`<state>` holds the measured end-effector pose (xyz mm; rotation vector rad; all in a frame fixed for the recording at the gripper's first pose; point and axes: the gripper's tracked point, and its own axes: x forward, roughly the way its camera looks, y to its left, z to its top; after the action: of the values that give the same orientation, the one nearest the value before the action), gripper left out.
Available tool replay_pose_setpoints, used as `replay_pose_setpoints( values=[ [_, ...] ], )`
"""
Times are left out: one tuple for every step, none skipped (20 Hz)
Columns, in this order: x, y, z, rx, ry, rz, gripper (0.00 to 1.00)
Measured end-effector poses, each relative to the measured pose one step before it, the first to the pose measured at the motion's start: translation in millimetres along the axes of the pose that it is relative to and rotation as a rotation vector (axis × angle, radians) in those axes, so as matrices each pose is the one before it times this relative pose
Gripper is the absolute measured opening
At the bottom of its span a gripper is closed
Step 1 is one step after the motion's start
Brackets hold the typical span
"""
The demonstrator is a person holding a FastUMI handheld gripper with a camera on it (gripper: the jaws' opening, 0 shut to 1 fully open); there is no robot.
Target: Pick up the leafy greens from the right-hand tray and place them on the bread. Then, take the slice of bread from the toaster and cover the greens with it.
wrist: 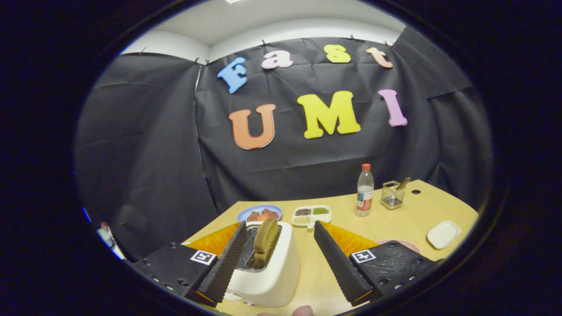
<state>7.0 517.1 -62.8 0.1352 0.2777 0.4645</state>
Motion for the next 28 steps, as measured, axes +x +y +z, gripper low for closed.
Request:
replay_pose_setpoints(
  values=[
    [8.16, 4.93, -6.63, -0.012, 0.0213, -0.00803, 0.96],
    [7.3, 2.92, -5.96, -0.00544, 0.02304, -0.0036, 0.93],
    [6.4, 3.24, -6.78, -0.00302, 0.02384, -0.00206, 0.89],
    [5.24, 1.84, -3.87, -0.00013, 0.02382, -0.00174, 0.86],
    [4.84, 2.58, -2.96, 0.00045, 0.01612, -0.00352, 0.83],
    [3.8, 2.64, -1.58, -0.00516, 0.00986, -0.00677, 0.79],
    [4.7, 0.01, -0.07, -0.00619, 0.00572, -0.00739, 0.76],
    [5.61, -2.72, -1.68, -0.00422, 0.00874, -0.00826, 0.73],
    [6.15, -0.74, -2.16, 0.00321, 0.01157, -0.0035, 0.65],
    [3.5, 2.21, -3.39, 0.00631, 0.01597, 0.00458, 0.57],
    [2.87, -0.31, -0.07, 0.00274, 0.00503, 0.00057, 0.49],
    [-1.23, 0.96, 2.84, 0.00707, -0.00891, 0.00371, 0.41],
    [1.79, 1.06, 2.2, 0.01329, 0.00439, 0.00551, 0.33],
    [-0.55, 1.95, -3.07, 0.00613, 0.01091, 0.00874, 0.25],
    [-1.12, 0.5, -0.75, -0.00517, 0.00645, 0.00068, 0.21],
    [-3.2, -0.52, 1.42, -0.00408, -0.00094, 0.00244, 0.16],
    [-3.44, 1.16, 2.99, 0.00956, -0.00717, 0.00629, 0.13],
    [-2.79, 1.64, 2.29, 0.00095, -0.00754, 0.00552, 0.09],
    [-1.7, 0.22, 5.6, 0.00774, -0.01581, 0.00605, 0.09],
    [-7.59, -1.06, 7.83, 0.00766, -0.01789, 0.00392, 0.09],
    [-4.94, 0.38, 9.39, 0.00847, -0.01927, 0.00874, 0.09],
    [-7.12, 1.29, 8.7, 0.01434, -0.02011, 0.01192, 0.09],
    [-5.61, 3.02, 9.88, 0.01812, -0.01551, 0.02439, 0.09],
    [-4.96, 0.87, 7.97, 0.01917, -0.01351, 0.01716, 0.09],
    [-6.32, -0.6, 10.21, 0.01923, -0.01639, 0.01804, 0.09],
    [-5.84, -2.27, 9.48, 0.01675, -0.01507, 0.01064, 0.09],
    [-6.76, -6.01, 9.6, 0.01124, -0.01826, -0.00111, 0.09],
    [-5.91, -7.56, 9.32, 0.008, -0.02303, -0.00609, 0.09]
  ],
)
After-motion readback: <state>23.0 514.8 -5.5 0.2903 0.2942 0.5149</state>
